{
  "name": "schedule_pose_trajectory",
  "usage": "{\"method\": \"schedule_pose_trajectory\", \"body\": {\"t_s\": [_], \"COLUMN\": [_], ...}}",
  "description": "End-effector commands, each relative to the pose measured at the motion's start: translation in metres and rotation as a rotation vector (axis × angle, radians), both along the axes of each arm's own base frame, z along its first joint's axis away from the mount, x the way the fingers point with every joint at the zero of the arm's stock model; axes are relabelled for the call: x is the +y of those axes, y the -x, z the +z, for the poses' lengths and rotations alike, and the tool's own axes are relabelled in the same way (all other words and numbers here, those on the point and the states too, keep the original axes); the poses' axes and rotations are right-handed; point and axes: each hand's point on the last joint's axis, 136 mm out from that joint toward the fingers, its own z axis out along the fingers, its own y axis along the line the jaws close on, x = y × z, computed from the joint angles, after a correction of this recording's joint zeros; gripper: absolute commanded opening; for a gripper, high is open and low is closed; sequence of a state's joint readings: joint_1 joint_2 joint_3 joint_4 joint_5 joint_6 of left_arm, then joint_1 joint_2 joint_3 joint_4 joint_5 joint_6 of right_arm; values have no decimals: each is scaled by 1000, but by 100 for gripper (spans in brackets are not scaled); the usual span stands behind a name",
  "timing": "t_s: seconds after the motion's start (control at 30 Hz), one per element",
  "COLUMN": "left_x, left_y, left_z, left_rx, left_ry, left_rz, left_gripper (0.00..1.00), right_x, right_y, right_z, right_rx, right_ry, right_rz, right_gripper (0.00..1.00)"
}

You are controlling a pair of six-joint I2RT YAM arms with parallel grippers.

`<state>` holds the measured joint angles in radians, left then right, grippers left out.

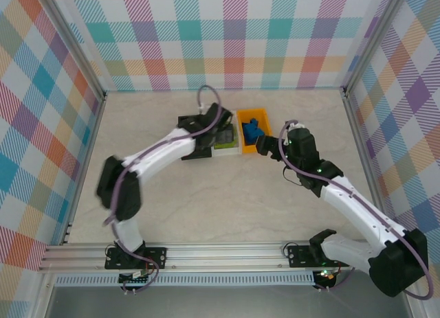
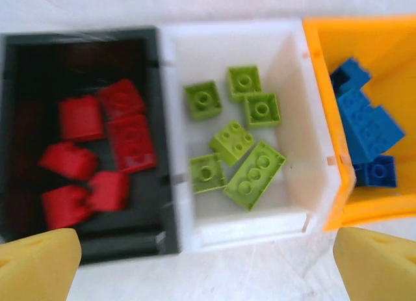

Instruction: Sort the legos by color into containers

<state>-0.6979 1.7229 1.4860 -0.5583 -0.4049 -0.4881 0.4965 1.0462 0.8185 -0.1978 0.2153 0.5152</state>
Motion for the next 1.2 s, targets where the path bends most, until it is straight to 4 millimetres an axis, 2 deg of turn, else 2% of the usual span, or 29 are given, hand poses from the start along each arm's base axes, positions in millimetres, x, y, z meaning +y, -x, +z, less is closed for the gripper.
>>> {"method": "schedule_pose_trajectory", "body": {"t_s": [0.0, 0.07, 0.17, 0.23, 0.33, 0.4, 0.5, 0.63, 0.77, 0.83, 0.9, 0.97, 1.07, 1.17], "left_x": [43, 63, 110, 157, 216, 228, 251, 270, 287, 287, 281, 274, 264, 255], "left_y": [10, 23, 36, 47, 58, 57, 55, 33, 22, 14, 8, 7, 1, 0], "left_z": [62, 57, 50, 42, 28, 15, -12, -51, -78, -92, -97, -97, -100, -103], "left_rx": [-245, -267, -331, -345, -418, -476, -462, -395, -380, -355, -331, -352, -344, -354], "left_ry": [47, -39, -263, -372, -394, -331, -359, -363, -316, -298, -296, -272, -261, -227], "left_rz": [139, 112, 170, 302, 473, 454, 485, 500, 528, 502, 455, 408, 344, 281], "left_gripper": [100, 100, 100, 100, 100, 100, 100, 100, 100, 100, 100, 100, 100, 100], "right_x": [-13, -25, -37, -42, -50, -57, -63, -69, -77, -81, -88, -104, -132, -146], "right_y": [-5, -6, -5, -7, -10, -12, -14, -15, -16, -19, -25, -29, -36, -39], "right_z": [18, 19, 16, 9, 2, -1, 0, -2, -7, -6, 2, 6, -13, -43], "right_rx": [-120, -153, -168, -149, -116, -112, -146, -195, -210, -252, -340, -391, -314, -252], "right_ry": [-4, -39, -74, -68, -7, 43, 93, 111, 161, 201, 280, 374, 517, 573], "right_rz": [-58, -138, -212, -251, -299, -324, -335, -337, -341, -334, -322, -331, -333, -323], "right_gripper": [100, 100, 100, 100, 100, 100, 100, 100, 100, 100, 100, 100, 100, 100]}}
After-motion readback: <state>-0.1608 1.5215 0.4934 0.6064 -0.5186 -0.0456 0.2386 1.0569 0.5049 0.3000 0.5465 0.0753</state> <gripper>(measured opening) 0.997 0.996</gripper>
